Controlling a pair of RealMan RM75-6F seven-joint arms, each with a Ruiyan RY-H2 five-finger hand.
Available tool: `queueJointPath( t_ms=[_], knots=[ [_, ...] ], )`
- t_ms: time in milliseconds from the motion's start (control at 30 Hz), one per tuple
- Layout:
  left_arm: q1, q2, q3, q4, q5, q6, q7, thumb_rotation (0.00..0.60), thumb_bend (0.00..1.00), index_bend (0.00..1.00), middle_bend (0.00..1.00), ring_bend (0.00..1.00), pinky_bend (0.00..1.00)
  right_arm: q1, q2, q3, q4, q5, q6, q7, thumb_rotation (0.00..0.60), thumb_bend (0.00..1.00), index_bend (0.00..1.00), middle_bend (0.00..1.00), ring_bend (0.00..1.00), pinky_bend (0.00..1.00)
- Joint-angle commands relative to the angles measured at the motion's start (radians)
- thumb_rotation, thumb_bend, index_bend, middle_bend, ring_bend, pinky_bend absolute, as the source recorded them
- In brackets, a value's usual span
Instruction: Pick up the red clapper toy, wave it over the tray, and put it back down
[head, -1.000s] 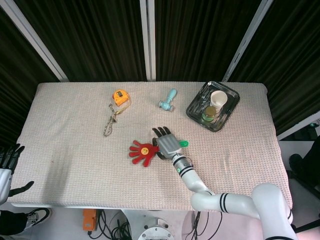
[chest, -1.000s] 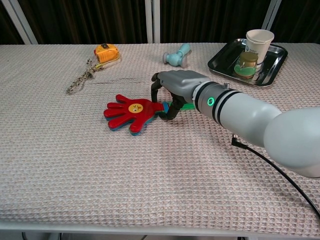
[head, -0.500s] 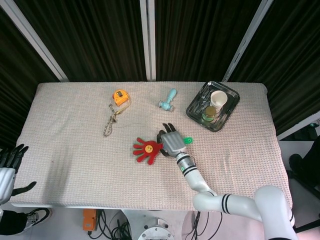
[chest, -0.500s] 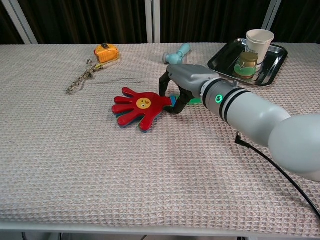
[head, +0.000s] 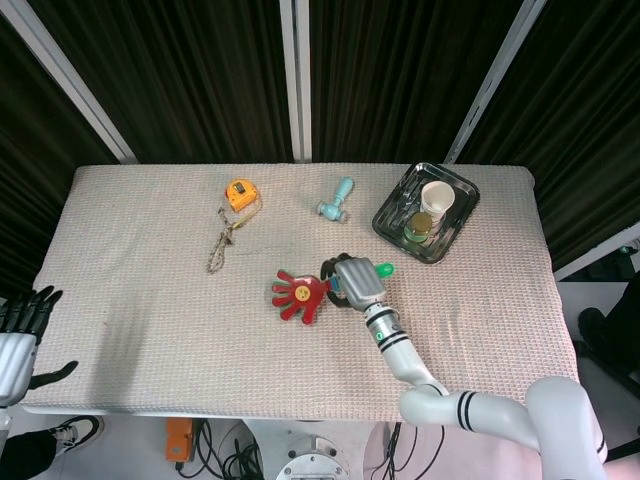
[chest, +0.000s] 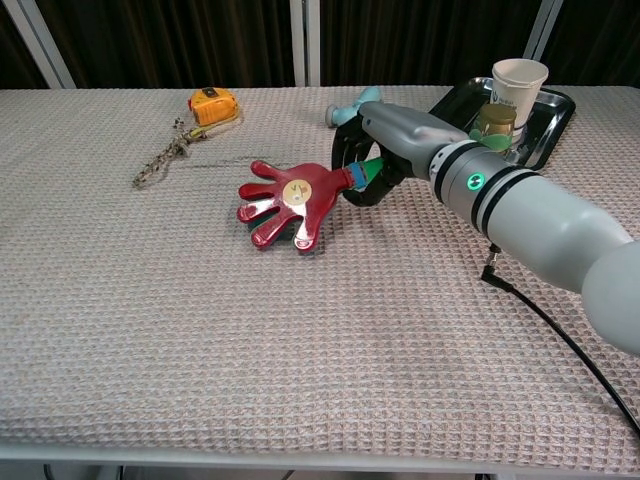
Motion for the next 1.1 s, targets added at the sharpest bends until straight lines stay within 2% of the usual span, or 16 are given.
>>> queueJointPath(
  t_ms=[33, 233, 433, 633, 800, 967, 1100],
  knots=[
    [-0.001, 0.003, -0.001, -0.006, 0.001, 0.001, 0.005, 0.6, 0.05, 0.04, 0.02, 0.0, 0.02, -0.019, -0.006, -0.004, 0.025, -0.036, 0.016, 0.045, 0.6, 0.33, 0.81, 0.52, 0.47, 0.73],
    [-0.003, 0.002, -0.003, -0.018, -0.002, -0.003, 0.021, 0.6, 0.05, 0.04, 0.02, 0.0, 0.02, -0.039, 0.001, -0.002, 0.033, -0.091, 0.032, 0.117, 0.6, 0.35, 0.82, 0.58, 0.55, 0.84],
    [-0.005, 0.001, -0.007, -0.025, -0.008, -0.001, 0.032, 0.6, 0.05, 0.04, 0.02, 0.0, 0.02, -0.068, 0.022, 0.018, 0.003, -0.131, 0.062, 0.222, 0.6, 0.35, 0.86, 0.72, 0.68, 0.9],
    [-0.007, 0.001, -0.009, -0.032, -0.005, 0.001, 0.043, 0.6, 0.05, 0.04, 0.02, 0.0, 0.02, -0.115, 0.079, 0.067, -0.089, -0.095, 0.035, 0.389, 0.6, 0.35, 0.86, 0.81, 0.74, 0.91],
    [-0.013, 0.0, -0.012, -0.039, -0.005, -0.004, 0.054, 0.6, 0.05, 0.04, 0.02, 0.0, 0.02, -0.153, 0.165, 0.123, -0.214, -0.036, -0.021, 0.519, 0.6, 0.35, 0.86, 0.84, 0.77, 0.93],
    [-0.02, -0.001, -0.015, -0.047, -0.003, -0.009, 0.064, 0.6, 0.05, 0.04, 0.02, 0.0, 0.02, -0.208, 0.283, 0.223, -0.395, 0.035, -0.145, 0.804, 0.6, 0.35, 0.86, 0.84, 0.77, 0.93],
    [-0.022, 0.0, -0.015, -0.052, -0.001, -0.01, 0.07, 0.6, 0.05, 0.04, 0.02, 0.0, 0.02, -0.265, 0.391, 0.314, -0.504, 0.02, -0.271, 1.074, 0.6, 0.36, 0.86, 0.84, 0.77, 0.93]
  ],
)
